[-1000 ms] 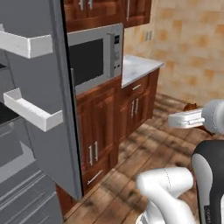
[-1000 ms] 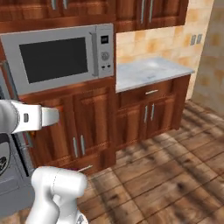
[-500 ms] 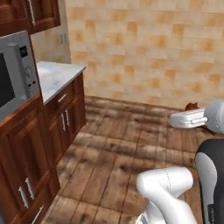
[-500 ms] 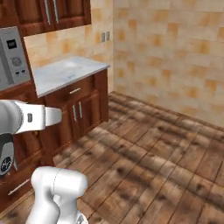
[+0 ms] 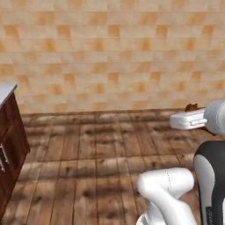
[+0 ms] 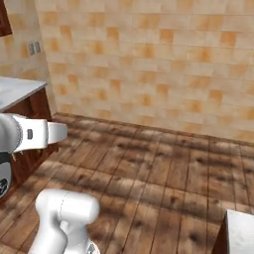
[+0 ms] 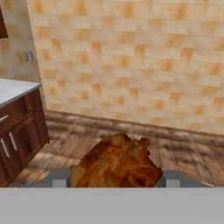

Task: Gather the potato and garlic from the fridge and place them on a tray on the dining counter. Then gather the steak and chicken drumstick from the fridge and place them on the other tray.

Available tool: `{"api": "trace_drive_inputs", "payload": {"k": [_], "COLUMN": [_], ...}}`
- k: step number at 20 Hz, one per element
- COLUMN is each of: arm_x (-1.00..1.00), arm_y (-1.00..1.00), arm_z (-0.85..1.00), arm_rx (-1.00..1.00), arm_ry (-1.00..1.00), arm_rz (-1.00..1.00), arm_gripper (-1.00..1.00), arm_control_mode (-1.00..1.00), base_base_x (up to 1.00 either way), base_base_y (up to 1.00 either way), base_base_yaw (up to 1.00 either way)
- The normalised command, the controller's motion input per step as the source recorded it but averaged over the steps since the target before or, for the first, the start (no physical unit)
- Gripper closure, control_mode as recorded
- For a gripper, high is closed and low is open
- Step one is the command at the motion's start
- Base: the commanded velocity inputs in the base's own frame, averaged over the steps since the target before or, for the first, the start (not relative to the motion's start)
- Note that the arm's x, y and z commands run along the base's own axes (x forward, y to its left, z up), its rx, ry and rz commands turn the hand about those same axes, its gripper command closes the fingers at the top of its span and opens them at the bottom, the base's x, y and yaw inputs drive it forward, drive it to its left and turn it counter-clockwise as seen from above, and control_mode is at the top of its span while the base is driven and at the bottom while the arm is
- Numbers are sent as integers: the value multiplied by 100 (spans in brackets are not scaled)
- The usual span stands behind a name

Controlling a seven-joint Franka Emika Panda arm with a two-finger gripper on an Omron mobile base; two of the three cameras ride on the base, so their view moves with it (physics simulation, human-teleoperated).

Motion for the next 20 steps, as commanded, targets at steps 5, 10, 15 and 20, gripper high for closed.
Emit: {"api": "trace_drive_inputs", "payload": {"k": [5, 10, 15, 20], "arm_x": [0, 0, 0, 0], "arm_y": [0, 0, 0, 0], "arm_z": [0, 0, 0, 0], "arm_rx": [0, 0, 0, 0], "arm_ry": [0, 0, 0, 0], "arm_rz": [0, 0, 0, 0], "arm_gripper": [100, 100, 100, 100], "arm_control_mode": [100, 100, 100, 100], "base_base_x": [100, 100, 100, 89], "base_base_y": [23, 24, 19, 26], "base_base_yaw": [-39, -40, -46, -59]}}
